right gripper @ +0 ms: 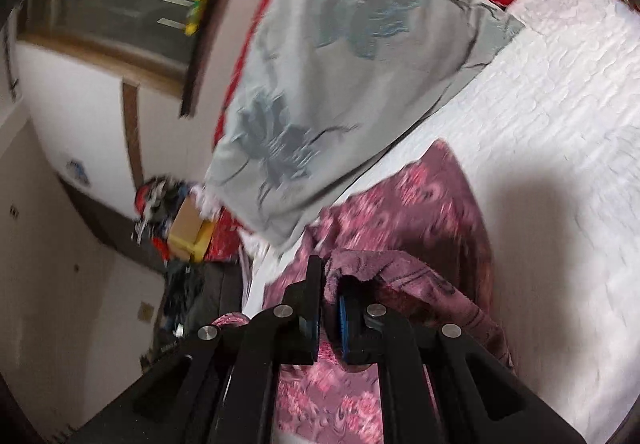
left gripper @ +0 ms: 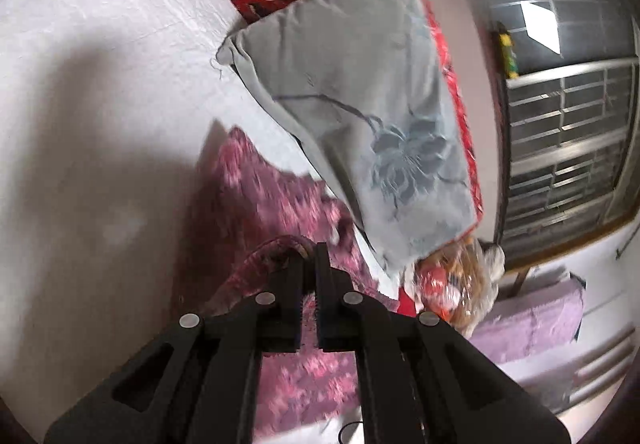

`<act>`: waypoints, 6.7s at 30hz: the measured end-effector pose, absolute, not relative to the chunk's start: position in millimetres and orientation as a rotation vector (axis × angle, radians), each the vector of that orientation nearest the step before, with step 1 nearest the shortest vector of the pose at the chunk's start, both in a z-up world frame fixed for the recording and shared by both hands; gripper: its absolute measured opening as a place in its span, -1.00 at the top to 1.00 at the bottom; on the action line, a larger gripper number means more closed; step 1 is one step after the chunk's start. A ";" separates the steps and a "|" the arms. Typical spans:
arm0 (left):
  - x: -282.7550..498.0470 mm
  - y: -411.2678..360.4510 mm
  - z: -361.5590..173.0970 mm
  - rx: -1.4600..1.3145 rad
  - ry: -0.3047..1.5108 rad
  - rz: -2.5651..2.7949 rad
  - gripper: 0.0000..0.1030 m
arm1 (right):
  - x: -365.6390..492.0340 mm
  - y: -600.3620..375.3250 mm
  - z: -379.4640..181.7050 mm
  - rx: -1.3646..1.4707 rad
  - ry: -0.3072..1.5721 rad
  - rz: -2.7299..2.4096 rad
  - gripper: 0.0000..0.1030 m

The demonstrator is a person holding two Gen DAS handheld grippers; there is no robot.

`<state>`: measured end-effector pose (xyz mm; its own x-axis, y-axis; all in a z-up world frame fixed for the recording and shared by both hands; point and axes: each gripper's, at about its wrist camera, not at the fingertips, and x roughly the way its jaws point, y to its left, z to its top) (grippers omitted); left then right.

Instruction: Fold small clothes

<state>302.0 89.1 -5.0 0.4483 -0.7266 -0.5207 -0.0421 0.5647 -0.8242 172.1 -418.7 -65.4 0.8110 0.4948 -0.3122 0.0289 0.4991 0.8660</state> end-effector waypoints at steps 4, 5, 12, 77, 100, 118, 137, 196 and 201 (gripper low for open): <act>337.7 83.4 -19.4 -0.881 1.059 -0.461 0.95 | 214.0 -427.6 -79.1 1.045 0.591 0.258 0.88; 346.8 81.8 -24.8 -0.877 1.075 -0.445 0.95 | 224.8 -430.2 -84.4 1.052 0.603 0.227 0.87; 362.6 103.0 -33.0 -1.076 1.089 -0.532 0.72 | 241.7 -438.6 -91.4 1.076 0.651 0.184 0.75; 292.0 12.4 -39.2 -0.209 1.049 -0.171 -0.25 | 154.5 -394.8 -74.8 0.594 0.712 -0.067 0.82; 334.6 5.1 -57.1 -0.093 1.008 0.000 -0.80 | 285.5 -362.8 -94.5 0.532 0.794 -0.171 0.37; 318.0 -7.6 -46.9 -0.041 0.987 -0.068 -0.79 | 216.3 -358.3 -74.6 0.419 0.794 -0.325 -0.23; 312.2 -3.4 -40.8 -0.027 0.973 -0.068 -0.79 | 231.8 -288.5 -89.4 0.225 0.975 -0.232 -0.99; 267.4 154.2 -26.9 -0.312 1.285 -0.247 -0.72 | 190.7 27.3 -101.5 -0.596 0.724 0.228 -0.73; 285.7 144.0 -23.9 -0.323 1.295 -0.329 -0.72 | 220.6 24.9 -100.0 -0.544 0.668 0.101 -0.72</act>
<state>285.7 144.0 -23.9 0.2397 -0.4131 -0.8786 0.0565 0.9093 -0.4122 220.6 24.9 -100.0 0.7859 -0.0819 -0.6129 -0.2593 0.8562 -0.4469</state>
